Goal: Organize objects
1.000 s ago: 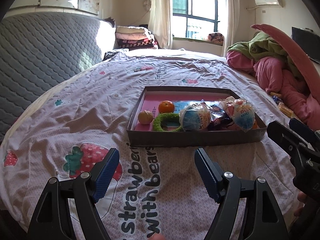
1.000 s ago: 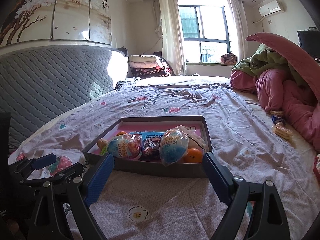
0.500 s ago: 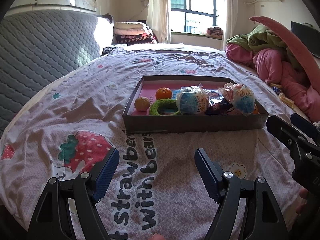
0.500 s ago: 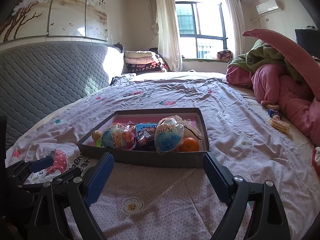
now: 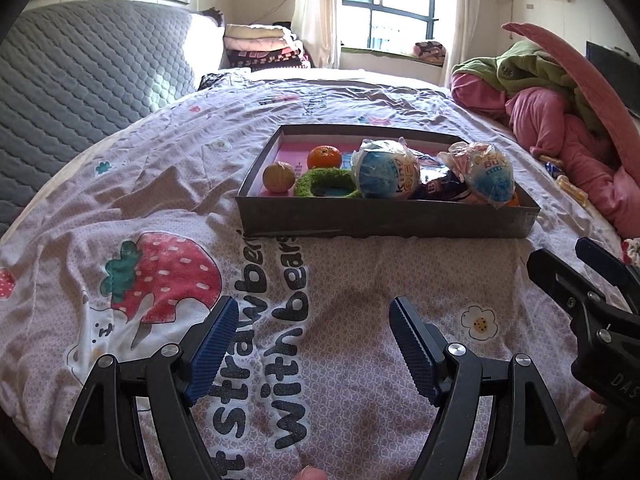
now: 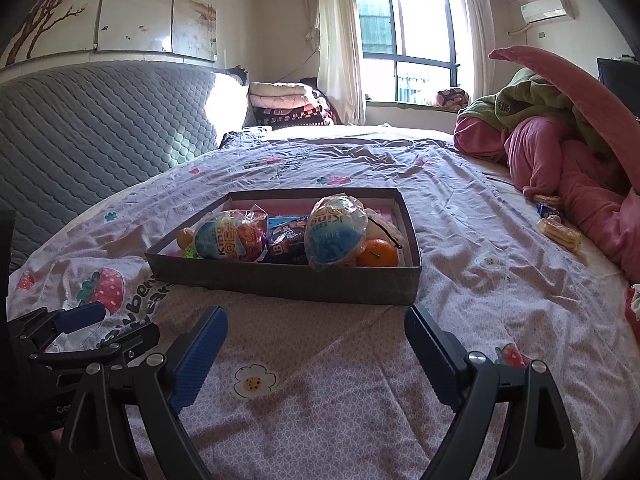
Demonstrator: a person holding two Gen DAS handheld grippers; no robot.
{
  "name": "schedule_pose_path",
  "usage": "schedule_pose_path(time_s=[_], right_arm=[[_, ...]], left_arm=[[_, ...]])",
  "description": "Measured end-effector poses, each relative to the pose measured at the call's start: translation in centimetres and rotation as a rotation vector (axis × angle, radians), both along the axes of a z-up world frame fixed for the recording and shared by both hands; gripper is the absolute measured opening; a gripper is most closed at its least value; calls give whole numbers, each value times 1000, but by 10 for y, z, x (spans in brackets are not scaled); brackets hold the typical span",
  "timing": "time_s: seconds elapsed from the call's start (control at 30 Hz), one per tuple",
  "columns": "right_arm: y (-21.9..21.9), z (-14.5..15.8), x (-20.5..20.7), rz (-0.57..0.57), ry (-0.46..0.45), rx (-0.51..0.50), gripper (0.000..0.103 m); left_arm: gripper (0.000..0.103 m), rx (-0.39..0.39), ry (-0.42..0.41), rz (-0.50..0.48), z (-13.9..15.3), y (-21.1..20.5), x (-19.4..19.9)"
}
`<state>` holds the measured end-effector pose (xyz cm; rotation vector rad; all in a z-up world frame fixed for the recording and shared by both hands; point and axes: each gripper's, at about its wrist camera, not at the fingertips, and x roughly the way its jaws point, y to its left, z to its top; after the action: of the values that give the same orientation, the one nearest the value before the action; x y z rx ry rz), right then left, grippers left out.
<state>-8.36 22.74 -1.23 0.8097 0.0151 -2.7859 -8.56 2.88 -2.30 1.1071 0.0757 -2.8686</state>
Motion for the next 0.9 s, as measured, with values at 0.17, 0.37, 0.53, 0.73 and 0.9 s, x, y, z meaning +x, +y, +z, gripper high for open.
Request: schedule_pose_path(time_s=[0.17,0.37,0.53,0.73,0.9], right_arm=[[0,-6,-1,2,-13,10,90],[-3,-14,-2,7,-35,9,90],[-5,-16,0,9,-36,18,90],[-7,-23,2,17,-53,33,90],[-9,-24,2,22,-55,38,90]], left_arm=[[79,-4,-10,1,-4,-1,-1],[79,-12,-17,1,-9,0,-3],[79,-17,-20,0,-11,1,-3],[79,-20,-30,-1,-13,1,-3],[79,-19,-36,-4,-15,1,-4]])
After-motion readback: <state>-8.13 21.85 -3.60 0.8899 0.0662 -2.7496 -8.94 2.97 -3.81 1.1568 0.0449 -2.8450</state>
